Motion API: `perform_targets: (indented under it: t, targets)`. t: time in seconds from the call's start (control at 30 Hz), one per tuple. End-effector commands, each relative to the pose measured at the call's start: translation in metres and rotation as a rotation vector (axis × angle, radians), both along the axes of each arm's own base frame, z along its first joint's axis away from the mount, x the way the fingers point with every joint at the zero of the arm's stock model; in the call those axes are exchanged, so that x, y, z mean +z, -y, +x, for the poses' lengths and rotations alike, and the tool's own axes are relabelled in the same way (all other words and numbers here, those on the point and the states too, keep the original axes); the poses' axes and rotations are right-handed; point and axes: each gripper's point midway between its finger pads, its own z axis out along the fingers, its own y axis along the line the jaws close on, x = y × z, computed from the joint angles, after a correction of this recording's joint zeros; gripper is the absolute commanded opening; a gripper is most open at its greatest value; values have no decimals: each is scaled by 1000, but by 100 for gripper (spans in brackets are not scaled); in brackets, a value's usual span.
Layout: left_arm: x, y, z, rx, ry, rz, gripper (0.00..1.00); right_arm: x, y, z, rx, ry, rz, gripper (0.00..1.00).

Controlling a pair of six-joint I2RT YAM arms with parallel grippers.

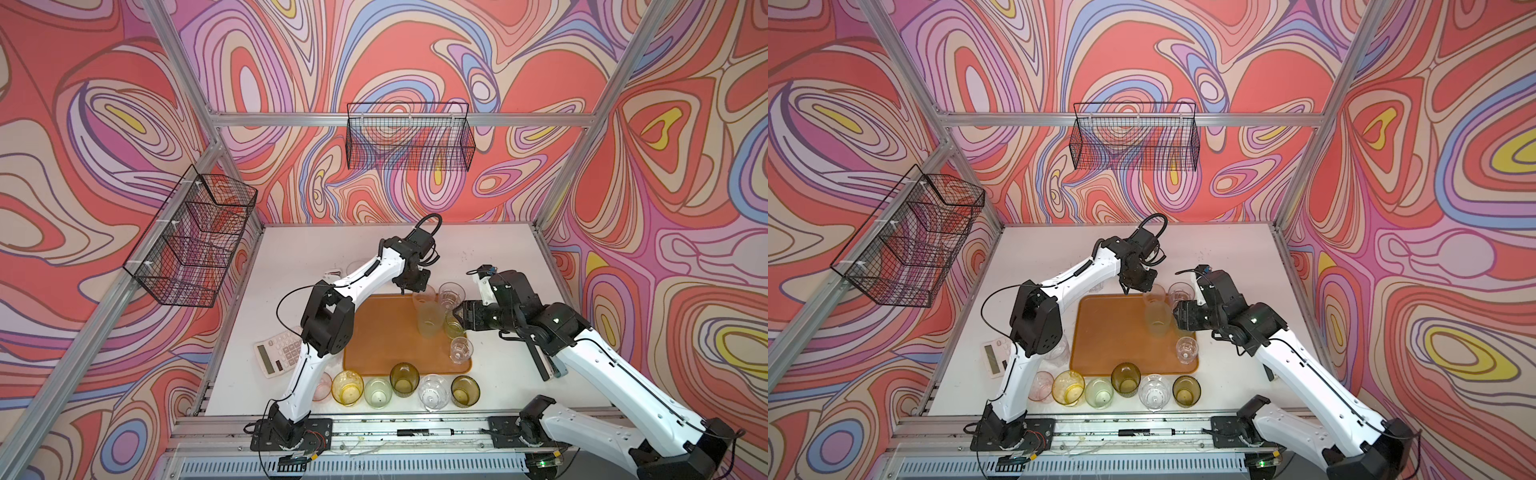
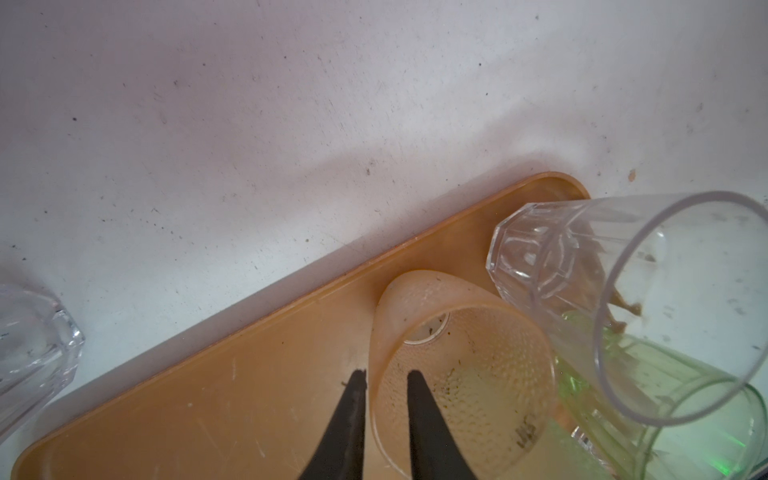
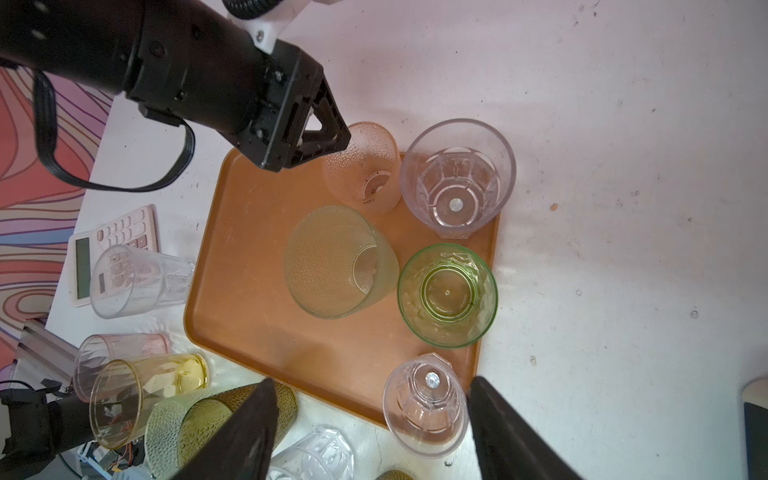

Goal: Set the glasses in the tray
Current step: 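Open and raise left gripper while right gripper moves toward the near edge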

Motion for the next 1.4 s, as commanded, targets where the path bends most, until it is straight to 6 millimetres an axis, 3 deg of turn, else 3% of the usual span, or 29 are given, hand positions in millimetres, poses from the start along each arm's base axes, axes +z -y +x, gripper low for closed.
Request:
perform_targets:
  t: [0.0,0.2,0.67,1.07,1.37]
  targets:
    - [17,3,-1,6,15,-23,26,-3,5,-4,-4,-6,-17,75]
    - [35,-4,-2,5,55,-14,30,-4,8,-9,-2,-36,-35,75]
    - [100,-31,-12,-7,202,-23,40,6,30,-35,-49,-106,-80,75]
    - [142,-49,-28,-39,285,-44,48,-3,38,-59,-88,-207,-63,75]
    - [163,-81,-43,-26,345,-63,53,-15,43,-75,-102,-312,-88,75]
